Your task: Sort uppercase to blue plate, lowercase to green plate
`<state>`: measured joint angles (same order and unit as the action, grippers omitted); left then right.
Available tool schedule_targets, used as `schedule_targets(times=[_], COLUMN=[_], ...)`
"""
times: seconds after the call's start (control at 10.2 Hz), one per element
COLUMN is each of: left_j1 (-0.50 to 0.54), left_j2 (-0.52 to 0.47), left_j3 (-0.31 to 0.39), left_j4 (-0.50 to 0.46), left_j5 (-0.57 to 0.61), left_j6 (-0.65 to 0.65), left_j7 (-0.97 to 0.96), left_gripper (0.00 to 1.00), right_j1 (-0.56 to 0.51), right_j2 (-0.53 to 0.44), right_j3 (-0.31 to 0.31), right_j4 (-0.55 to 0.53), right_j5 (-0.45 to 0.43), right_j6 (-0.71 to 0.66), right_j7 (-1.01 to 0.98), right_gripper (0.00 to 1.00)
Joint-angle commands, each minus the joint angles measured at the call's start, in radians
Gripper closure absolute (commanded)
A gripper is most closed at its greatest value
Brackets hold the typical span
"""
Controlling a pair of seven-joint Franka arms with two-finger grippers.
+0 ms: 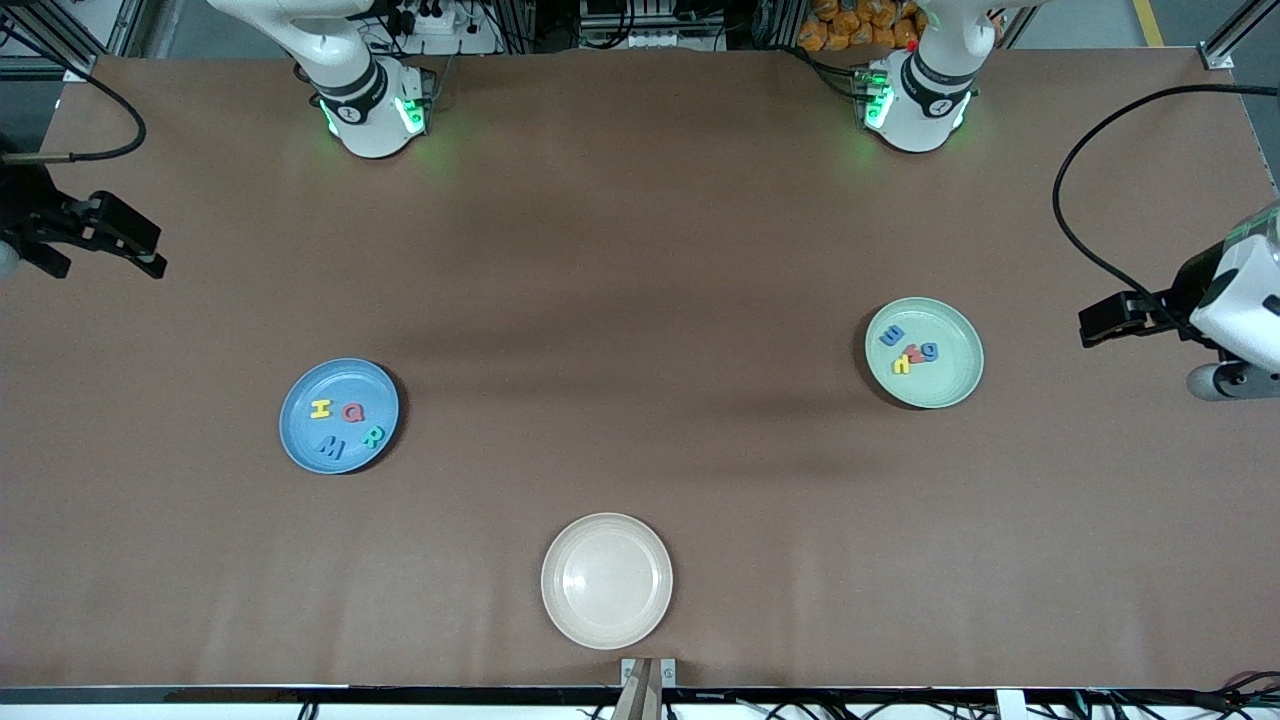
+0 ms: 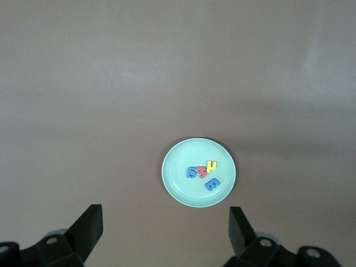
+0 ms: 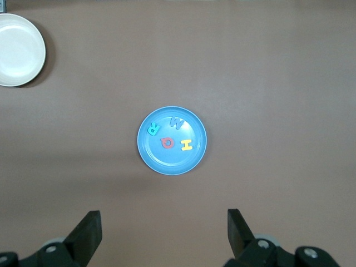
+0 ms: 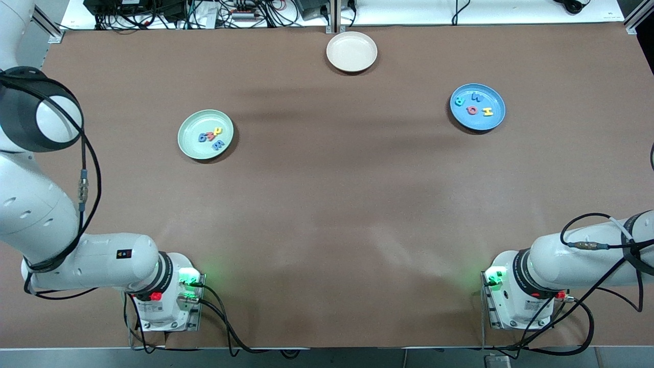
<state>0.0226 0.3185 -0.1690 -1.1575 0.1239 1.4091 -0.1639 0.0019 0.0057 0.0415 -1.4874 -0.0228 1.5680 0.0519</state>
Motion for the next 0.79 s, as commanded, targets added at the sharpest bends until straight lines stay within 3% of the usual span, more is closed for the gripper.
schedule_targets(times=[0.0,0.69], left_j1=[-0.059,-0.049], left_j2=[-0.059,-0.237], left_j3=[0.116,0.134], left_j4=[-0.030,-0.267], left_j5=[-0.038,-0.073], left_j6=[-0.009,0.045], left_j7=[0.096,0.101], left_gripper=[0.00,0.00], right_j1=[-0.003,-0.003], right_j2=[0.000,0.003], right_j3=[0.006,0.006], right_j4=[0.015,0.016], right_j5=[0.003,0.014], right_j6=[-0.011,-0.010], right_j7=[0.006,0.009], right_gripper=[0.00,0.00])
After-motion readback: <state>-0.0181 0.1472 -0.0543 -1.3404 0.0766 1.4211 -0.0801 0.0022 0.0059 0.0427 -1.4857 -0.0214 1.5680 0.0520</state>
